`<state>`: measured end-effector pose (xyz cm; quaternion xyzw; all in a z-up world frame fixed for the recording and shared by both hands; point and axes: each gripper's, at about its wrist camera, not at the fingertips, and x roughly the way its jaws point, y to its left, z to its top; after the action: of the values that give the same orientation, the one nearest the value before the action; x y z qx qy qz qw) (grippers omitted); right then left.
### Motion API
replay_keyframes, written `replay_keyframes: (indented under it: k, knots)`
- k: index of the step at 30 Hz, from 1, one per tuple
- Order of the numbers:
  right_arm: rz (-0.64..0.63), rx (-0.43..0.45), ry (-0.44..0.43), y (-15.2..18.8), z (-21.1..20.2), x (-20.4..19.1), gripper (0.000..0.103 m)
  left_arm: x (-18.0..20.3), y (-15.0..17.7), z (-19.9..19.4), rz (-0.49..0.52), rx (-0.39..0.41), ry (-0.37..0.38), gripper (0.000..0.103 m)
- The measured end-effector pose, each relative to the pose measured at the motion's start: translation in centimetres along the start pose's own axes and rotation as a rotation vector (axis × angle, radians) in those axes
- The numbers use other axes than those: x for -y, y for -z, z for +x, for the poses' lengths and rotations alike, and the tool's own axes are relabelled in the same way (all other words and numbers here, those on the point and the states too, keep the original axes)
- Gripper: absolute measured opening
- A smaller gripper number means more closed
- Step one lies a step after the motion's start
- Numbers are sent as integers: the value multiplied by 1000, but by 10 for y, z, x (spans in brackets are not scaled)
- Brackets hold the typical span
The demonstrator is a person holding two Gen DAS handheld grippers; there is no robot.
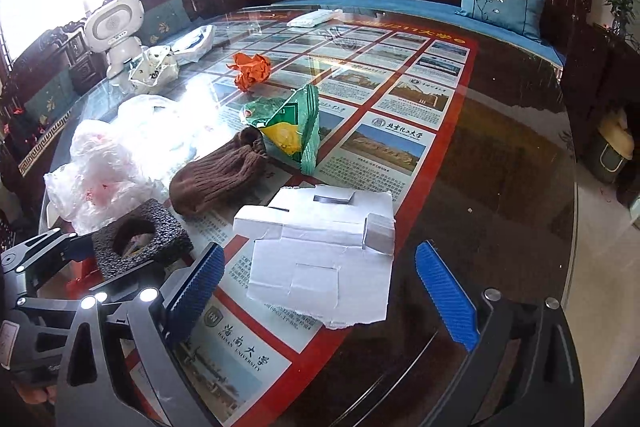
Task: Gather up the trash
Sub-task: 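Grasp the black foam square with the left tool while the right tool grasps the white paper box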
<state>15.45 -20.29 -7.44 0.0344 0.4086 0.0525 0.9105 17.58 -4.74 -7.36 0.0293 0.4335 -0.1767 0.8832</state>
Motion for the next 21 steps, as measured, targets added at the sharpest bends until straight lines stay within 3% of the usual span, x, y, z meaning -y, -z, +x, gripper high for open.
replay_keyframes:
  k: [5,6,7,8,21]
  knots:
    - [22,-33,6,-5,12,1,91,1,-3,-4,4,14,7,66]
    - [19,-34,10,-6,13,0,87,1,-3,-5,3,15,10,66]
    - [8,-39,3,-6,13,-1,75,2,-4,-6,3,18,15,66]
    - [4,-40,-3,-5,13,-1,73,2,-4,-8,2,20,18,66]
    - [62,76,-37,17,-53,23,73,28,-7,-34,26,53,88,66]
